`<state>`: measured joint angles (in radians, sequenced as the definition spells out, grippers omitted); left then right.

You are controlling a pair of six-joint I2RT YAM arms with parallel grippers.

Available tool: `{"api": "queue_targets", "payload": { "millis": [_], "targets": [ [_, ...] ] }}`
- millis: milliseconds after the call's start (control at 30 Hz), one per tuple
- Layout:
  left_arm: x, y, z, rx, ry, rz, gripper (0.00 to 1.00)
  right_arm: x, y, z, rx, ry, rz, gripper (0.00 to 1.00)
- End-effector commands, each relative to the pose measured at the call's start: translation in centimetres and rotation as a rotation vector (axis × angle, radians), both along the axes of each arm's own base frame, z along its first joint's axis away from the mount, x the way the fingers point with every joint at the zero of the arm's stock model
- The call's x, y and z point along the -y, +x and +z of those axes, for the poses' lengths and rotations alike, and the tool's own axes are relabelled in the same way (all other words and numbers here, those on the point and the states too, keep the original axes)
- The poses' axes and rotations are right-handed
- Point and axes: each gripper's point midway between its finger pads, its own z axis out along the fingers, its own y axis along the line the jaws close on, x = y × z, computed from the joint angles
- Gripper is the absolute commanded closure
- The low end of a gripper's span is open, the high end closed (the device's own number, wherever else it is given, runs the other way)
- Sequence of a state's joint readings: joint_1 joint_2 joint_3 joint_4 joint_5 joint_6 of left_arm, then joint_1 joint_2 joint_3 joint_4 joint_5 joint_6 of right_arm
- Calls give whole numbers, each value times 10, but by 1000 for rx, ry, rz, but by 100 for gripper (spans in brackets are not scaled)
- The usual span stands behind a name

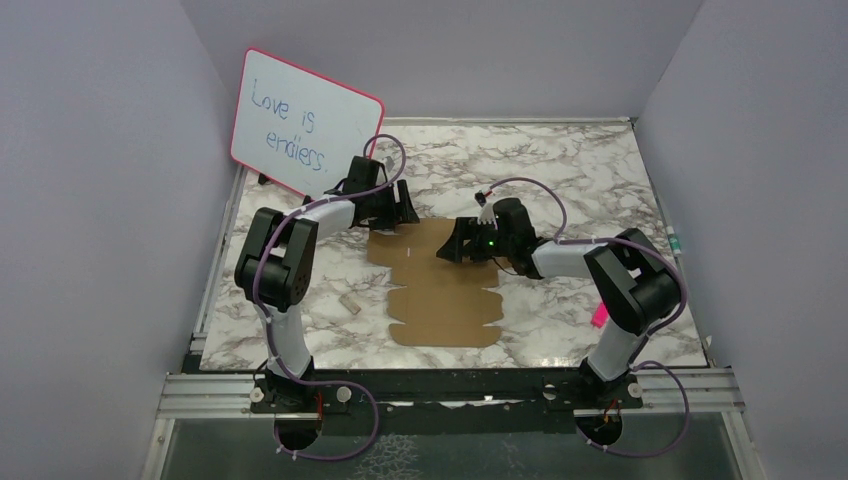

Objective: Fold the paper box

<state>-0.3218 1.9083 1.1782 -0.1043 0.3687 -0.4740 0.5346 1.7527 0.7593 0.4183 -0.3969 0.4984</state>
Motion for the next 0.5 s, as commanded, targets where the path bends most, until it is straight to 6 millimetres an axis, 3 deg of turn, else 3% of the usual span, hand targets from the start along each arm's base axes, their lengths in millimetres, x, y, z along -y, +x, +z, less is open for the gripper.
{"api": "queue_targets", "payload": {
  "millis": [0, 233, 467],
  "targets": [
    [11, -5, 11, -4, -72, -27, 33, -2, -3, -11, -24, 5, 22, 15],
    [9, -8, 24, 26, -51, -16, 40, 1, -5, -20, -38, -9, 20, 15],
    [20, -12, 28, 42, -19, -40, 48, 1, -5, -28, -50, -18, 19, 16]
  ]
}}
